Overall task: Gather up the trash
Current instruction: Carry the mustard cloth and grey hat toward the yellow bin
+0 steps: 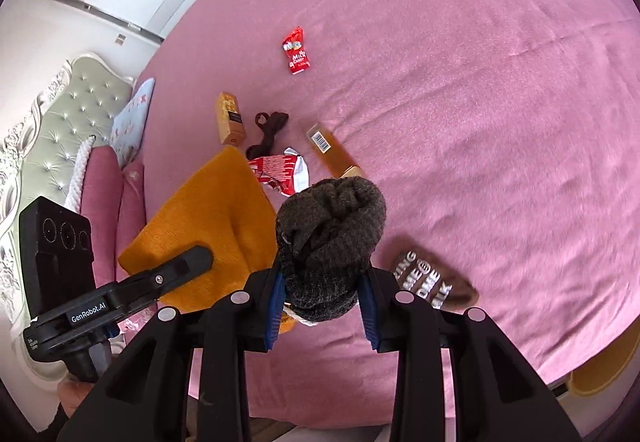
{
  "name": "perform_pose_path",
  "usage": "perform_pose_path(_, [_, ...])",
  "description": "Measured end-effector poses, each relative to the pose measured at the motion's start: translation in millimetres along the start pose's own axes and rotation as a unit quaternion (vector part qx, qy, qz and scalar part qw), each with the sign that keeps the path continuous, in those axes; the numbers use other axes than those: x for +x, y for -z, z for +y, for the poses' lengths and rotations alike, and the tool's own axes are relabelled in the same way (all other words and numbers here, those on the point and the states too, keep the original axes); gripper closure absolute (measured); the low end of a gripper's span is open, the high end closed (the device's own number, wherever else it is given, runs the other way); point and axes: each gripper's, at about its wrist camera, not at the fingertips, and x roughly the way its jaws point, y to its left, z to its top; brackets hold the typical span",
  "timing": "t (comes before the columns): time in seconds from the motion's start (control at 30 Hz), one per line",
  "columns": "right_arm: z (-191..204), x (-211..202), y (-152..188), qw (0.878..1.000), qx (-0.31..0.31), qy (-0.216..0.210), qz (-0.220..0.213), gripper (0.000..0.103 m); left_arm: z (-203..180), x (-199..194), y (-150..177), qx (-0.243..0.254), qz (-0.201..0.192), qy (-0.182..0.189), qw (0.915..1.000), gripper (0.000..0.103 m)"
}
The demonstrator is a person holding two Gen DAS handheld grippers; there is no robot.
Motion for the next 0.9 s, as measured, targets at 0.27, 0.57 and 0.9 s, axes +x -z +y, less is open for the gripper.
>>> perform_pose_path(0.27, [2, -28, 42, 0.999, 0.032, -0.002, -0.042, 0.071, -16, -8, 26, 0.063, 0.025, 0.006, 0.9977, 0.098])
perform_pose_path(0.57, [-54, -82, 77, 0.993, 0.082, 0.008, -0.083, 0.071, -65, 22, 49, 0.114, 0.065, 0.014, 0.9912, 0.098])
perform_pose_path(0.9, [-189, -167, 127, 0.975, 0.182, 0.038, -0.124, 0.071, -189, 132, 100, 0.186, 0.152, 0.030, 0.9703, 0.098])
